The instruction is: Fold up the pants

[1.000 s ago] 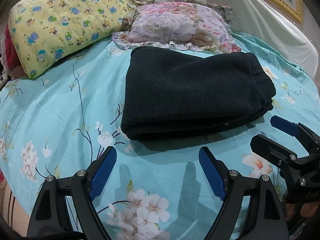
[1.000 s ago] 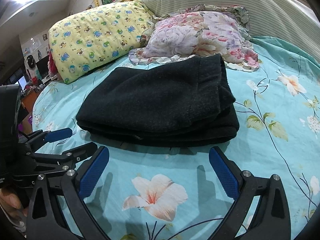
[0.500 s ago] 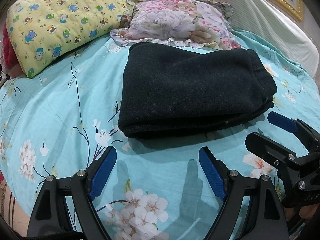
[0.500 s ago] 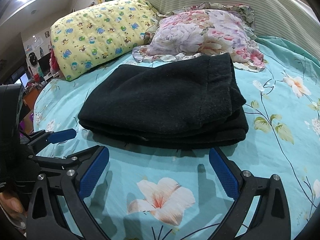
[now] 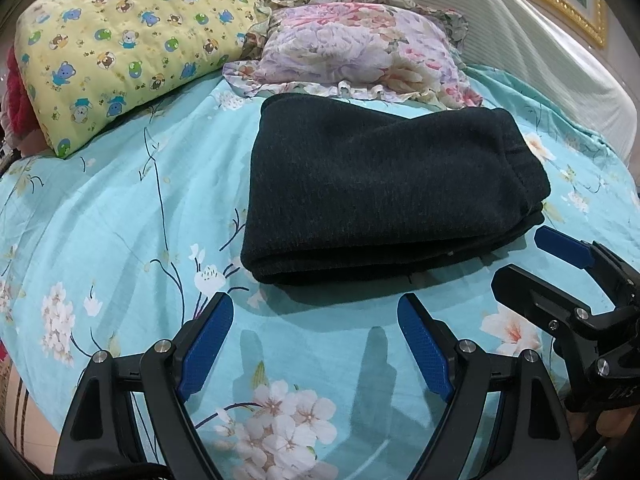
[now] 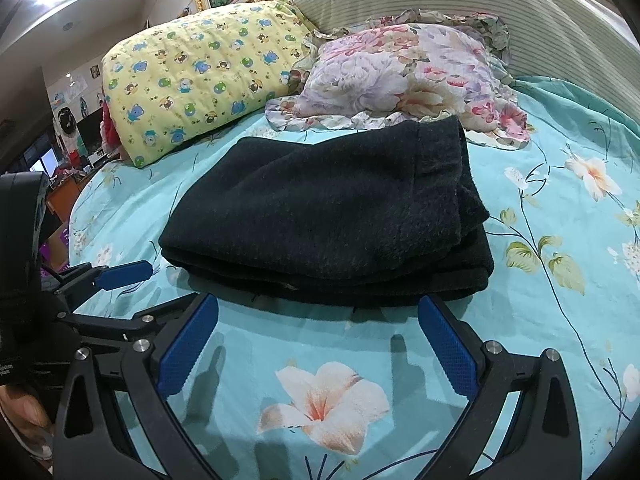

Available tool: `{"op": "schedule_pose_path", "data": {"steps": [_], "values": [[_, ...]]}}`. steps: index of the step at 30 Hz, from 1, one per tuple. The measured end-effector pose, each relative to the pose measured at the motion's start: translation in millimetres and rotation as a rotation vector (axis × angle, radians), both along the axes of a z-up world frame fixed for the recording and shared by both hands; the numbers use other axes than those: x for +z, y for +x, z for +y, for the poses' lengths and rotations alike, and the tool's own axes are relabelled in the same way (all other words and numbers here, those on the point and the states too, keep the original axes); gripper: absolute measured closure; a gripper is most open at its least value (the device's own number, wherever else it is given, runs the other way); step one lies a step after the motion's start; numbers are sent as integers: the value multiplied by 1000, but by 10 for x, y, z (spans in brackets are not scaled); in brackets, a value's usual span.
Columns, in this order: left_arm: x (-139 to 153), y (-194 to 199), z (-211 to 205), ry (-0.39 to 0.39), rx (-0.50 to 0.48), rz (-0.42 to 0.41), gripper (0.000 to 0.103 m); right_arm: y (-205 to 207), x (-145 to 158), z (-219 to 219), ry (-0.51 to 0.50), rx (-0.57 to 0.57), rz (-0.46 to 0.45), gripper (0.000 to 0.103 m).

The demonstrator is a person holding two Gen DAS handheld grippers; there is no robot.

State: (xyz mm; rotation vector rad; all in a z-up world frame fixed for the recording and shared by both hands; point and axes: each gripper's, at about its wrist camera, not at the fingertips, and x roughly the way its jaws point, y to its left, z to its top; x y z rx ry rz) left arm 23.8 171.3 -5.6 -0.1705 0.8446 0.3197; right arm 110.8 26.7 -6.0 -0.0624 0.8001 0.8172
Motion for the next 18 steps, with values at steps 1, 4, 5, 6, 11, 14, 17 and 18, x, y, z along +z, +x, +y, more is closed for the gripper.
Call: {"op": "schedule_pose_path", "data": {"steps": [1,4,5,6,11,14,17,18], "values": [[8,-3,-1,1,-1,-2,18,-2,10,-2,0,0,-4,3],[23,-15,-3,-1,-2,-5,18,-5,24,-14,2,-1,-6,3],[29,-18,-4,0,-3,-7,18,-5,24,-15,2,-2,-7,3],[35,-20,-4,1,-3,-9,18,-6,32,-21,4,-4,-8,3],[50,-28,-9,2,-5,-12,18,-2,43,-29,6,-8,-8,3],[65,-36,-17,5,-5,-16,18,-4,53,-40,9,-9,-13,3],[74,-42,-20,7,-7,-18,18,-7,67,-50,11,-12,-17,3],[76,-45,-22,7,-6,-19,18,-7,72,-53,11,-12,-18,3]]}}
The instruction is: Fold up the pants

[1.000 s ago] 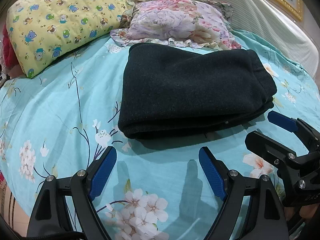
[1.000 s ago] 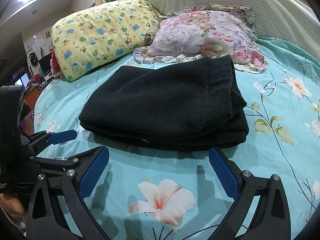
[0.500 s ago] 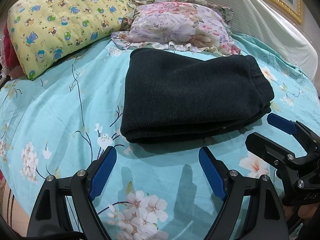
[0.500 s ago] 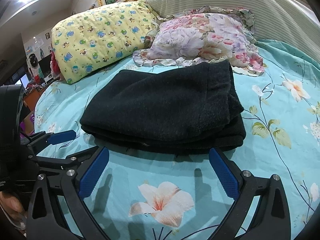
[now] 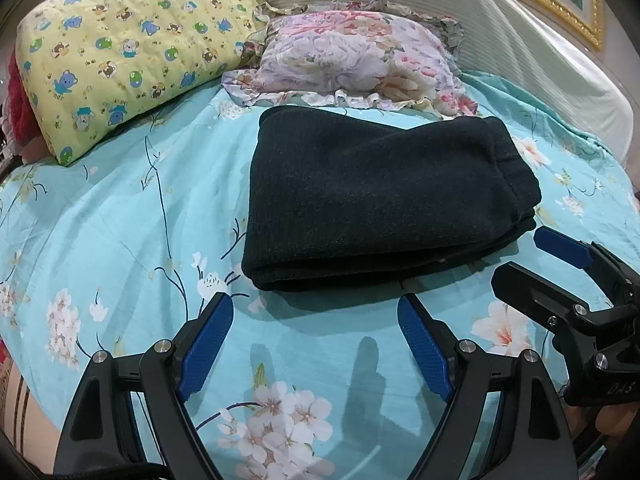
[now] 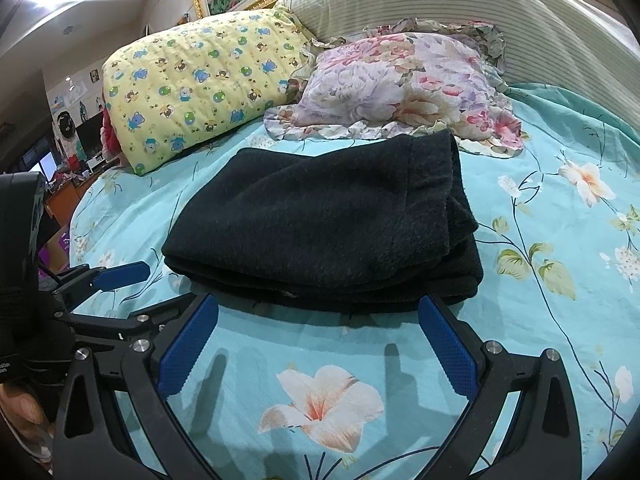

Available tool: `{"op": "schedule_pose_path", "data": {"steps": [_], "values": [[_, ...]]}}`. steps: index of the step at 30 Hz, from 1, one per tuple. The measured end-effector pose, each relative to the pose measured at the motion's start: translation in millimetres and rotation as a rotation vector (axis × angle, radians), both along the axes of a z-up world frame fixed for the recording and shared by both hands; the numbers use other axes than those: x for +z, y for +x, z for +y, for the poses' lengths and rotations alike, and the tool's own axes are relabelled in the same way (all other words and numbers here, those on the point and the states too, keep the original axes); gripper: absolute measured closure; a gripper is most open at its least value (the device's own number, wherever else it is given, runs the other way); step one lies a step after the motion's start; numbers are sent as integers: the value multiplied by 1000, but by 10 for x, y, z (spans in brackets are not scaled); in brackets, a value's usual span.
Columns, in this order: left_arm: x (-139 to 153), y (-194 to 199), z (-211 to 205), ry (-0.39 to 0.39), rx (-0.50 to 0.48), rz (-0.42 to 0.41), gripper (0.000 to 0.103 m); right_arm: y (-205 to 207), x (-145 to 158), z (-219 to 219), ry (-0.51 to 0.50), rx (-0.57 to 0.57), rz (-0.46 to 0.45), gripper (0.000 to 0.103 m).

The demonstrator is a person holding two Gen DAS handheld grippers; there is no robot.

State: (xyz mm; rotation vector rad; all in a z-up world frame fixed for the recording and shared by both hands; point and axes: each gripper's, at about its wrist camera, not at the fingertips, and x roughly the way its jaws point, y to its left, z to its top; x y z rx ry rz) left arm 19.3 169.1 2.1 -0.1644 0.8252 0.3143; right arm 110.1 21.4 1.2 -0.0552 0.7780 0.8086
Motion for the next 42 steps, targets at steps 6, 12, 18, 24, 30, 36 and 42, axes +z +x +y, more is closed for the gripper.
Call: {"op": "schedule_pose_path", "data": {"steps": [6,12,18,24,30,36,42], "values": [[5,-8,-3,0,0,-1,18,2,21,-8,3,-3,-2,3],[59,-14,-14,5,-1,-14,18,-7,109,-25,18,-8,-21,3],[100,-28,-12,4,-1,-19,18,-11,177,-31,27,-9,-33,3],[142,-15,-8,14,2,-24,18,-14,189,-29,26,-7,-35,3],[167,-22,2,13,3,-33,18,-27,215,-32,31,-7,-40,3],[279,-62,13,31,15,-88,18,-35,293,-45,40,-9,-57,2],[307,-28,4,35,-2,-94,18,2,309,-81,57,-23,-45,1]]}}
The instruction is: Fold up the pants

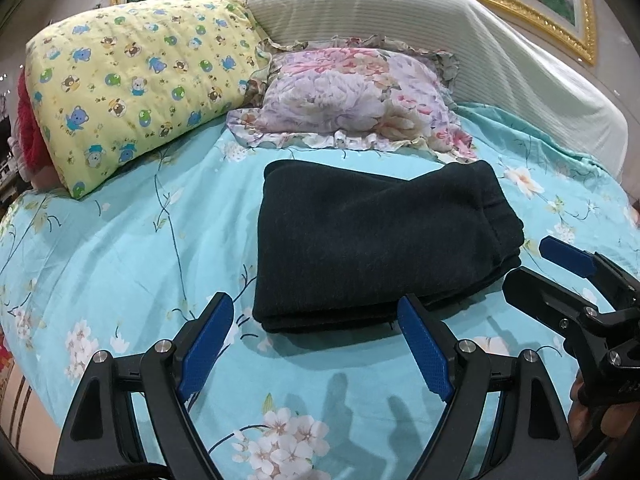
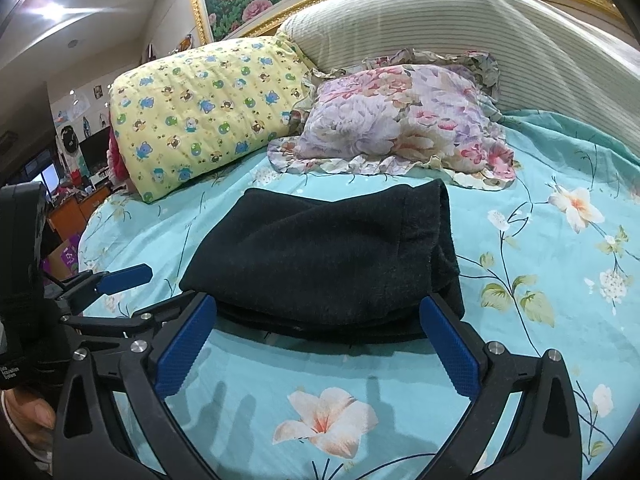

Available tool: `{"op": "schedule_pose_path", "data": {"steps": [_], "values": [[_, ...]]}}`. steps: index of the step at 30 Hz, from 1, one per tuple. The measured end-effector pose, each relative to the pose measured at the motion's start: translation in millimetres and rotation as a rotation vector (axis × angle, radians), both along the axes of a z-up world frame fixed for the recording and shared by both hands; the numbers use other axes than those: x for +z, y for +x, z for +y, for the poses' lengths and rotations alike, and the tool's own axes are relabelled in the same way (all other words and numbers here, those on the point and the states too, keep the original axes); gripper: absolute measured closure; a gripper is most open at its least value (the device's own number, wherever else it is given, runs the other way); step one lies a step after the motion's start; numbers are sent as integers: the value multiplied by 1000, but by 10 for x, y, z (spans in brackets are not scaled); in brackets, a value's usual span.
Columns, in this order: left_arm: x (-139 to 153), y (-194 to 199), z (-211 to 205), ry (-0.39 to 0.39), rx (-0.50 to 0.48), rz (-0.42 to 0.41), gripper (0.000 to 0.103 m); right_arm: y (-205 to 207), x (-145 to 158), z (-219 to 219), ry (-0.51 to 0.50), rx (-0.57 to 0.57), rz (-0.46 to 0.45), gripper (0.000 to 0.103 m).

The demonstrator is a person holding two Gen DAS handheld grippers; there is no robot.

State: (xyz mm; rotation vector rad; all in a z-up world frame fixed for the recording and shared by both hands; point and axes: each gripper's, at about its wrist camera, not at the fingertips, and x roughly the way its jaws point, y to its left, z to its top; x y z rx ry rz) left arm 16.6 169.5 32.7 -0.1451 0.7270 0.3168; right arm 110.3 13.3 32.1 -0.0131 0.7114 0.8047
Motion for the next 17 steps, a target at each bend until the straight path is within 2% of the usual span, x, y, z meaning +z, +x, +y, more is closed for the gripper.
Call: {"op": "schedule_pose_path", "data": {"steps": [17], "values": [[13,249,-36,-7,-15,36,18,117,34,-107,31,-38,8,1]]}}
